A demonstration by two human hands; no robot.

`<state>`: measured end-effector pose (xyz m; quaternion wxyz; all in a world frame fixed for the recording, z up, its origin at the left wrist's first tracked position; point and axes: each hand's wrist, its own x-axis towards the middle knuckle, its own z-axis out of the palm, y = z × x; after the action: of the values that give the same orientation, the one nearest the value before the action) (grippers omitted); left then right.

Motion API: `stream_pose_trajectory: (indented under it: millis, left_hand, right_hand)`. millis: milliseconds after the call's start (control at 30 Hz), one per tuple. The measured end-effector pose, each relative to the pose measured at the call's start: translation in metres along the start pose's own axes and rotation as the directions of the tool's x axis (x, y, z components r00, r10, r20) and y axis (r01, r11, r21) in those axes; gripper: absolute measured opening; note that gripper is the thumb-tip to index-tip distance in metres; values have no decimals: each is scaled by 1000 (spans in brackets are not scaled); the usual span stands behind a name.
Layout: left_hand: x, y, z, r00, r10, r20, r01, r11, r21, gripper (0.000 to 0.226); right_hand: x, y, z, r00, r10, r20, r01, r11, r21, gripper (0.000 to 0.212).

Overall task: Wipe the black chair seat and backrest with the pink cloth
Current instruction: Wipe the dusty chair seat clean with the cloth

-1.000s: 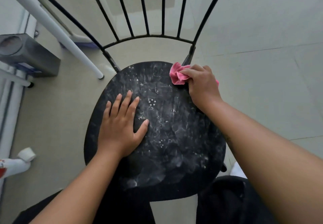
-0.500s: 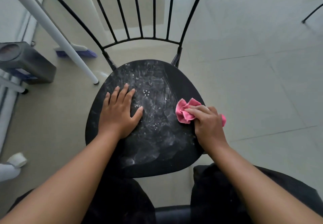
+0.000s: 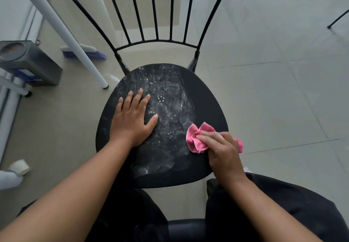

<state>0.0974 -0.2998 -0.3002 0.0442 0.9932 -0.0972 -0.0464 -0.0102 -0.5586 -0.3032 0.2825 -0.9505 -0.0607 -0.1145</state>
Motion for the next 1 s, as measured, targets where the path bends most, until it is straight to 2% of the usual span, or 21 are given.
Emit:
stream_pose_trajectory:
  millis: [400, 667, 833, 1000]
  left_hand:
    - [1, -1, 3, 1000, 5, 1, -5, 1000, 3, 76]
    - [1, -1, 3, 1000, -4, -9, 3, 1000, -23, 74]
    - [2, -1, 1, 1000, -10, -3, 10, 1000, -24, 74]
    - [0, 2, -1, 1000, -9, 15, 9, 1000, -22, 75]
  right_hand:
    - [131, 8, 29, 996, 68, 50, -65, 996, -56, 29]
    - [215, 2, 55, 996, 52, 70, -48, 997, -55, 34]
    - [231, 1, 63, 997, 47, 67, -46, 999, -20, 34]
    - [204, 2, 52, 995, 13, 96, -14, 1000, 10, 30]
